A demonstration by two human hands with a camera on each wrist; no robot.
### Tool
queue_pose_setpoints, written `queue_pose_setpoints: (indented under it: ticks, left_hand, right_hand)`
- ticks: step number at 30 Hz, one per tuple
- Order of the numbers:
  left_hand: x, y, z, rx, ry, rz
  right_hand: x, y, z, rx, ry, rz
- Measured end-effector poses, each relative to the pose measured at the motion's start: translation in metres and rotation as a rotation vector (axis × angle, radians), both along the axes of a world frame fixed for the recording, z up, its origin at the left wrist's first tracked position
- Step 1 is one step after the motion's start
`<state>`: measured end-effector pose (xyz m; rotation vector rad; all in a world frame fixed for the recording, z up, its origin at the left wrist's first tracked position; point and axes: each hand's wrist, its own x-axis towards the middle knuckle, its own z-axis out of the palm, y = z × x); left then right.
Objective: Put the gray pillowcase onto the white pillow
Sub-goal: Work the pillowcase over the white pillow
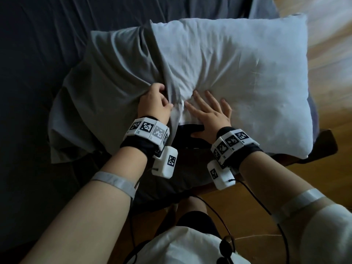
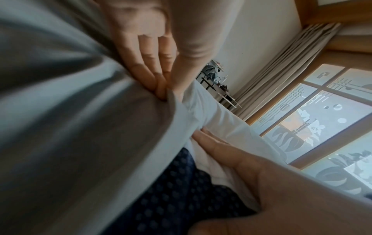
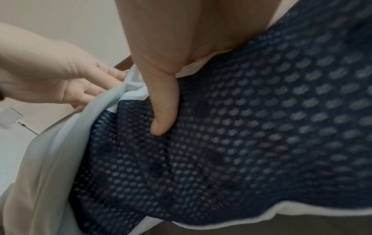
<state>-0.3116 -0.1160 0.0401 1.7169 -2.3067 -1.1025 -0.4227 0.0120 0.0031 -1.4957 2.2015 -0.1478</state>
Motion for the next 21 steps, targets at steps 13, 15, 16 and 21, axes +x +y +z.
queue_pose_setpoints:
  ticks: [13, 15, 16, 21]
  left_hand:
    - [0.034, 0.019, 0.002, 0.493, 0.055, -0.325]
    - [0.039, 0.023, 0.005, 0.491, 0.01, -0.366]
    - [0.04, 0.024, 0.004, 0.465, -0.011, -0.384]
    - [0.027, -0.001, -0.004, 0.245, -0.016, -0.261]
  right_hand:
    - [-0.034, -0.022, 0.037, -0.125, -0.099, -0.125]
    - [-0.037, -0.041, 0.04, -0.036, -0.106, -0.119]
    - [-0.036, -0.047, 0.038, 0.018, -0.093, -0.109]
    - [-0.039, -0.06, 0.01, 0.056, -0.057, -0.141]
